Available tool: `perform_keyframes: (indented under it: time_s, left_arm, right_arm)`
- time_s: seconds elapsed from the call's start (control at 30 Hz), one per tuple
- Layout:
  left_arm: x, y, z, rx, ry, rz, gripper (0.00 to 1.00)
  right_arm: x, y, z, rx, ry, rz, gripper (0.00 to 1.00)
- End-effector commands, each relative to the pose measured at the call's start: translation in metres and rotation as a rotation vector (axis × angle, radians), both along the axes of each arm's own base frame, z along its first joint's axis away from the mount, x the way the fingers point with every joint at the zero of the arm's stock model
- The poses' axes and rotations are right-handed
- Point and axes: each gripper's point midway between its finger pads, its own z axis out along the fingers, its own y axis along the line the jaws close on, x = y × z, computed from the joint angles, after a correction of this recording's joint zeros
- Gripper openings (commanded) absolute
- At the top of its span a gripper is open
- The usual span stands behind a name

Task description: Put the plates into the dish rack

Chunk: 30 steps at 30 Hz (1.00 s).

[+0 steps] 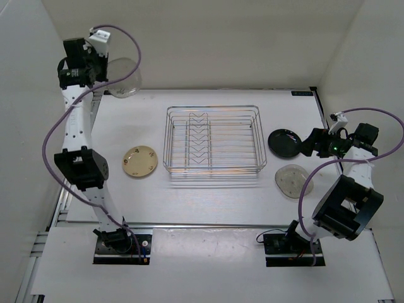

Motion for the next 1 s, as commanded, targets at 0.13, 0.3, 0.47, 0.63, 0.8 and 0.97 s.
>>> perform_keyframes:
  time_s: [0.13,0.3,0.47,0.63,0.8,0.97]
  left_arm:
    - [-0.035,-0.090,0.087,0.396,-0.190,-0.220,0.11]
    - [-0.046,-0.158,0.101,0.597,-0.265,-0.372,0.11]
    - [-0.050,-0.203,0.096,0.820,-0.301,-0.486,0.11]
    - [-0.055,-0.252,0.108,1.003,-0.391,-0.567,0.11]
    - [-0.062,-0.293,0.101,1.077,-0.436,-0.641,0.11]
    - [-0.073,-0.332,0.043,1.150,-0.408,-0.758,0.11]
  right_arm:
    - [-0.002,0.004,0.016,-0.005,-0.049,0.022,1.00]
    - [-0.003,0.005,0.015,0.000,-0.041,0.022,1.00]
    - [-0.004,0.005,0.014,-0.001,-0.038,0.027,1.00]
    - [-0.004,0.007,0.015,0.005,-0.042,0.032,1.00]
    - [-0.004,0.007,0.015,0.005,-0.042,0.032,1.00]
    - [-0.004,0.009,0.017,0.012,-0.055,0.046,1.00]
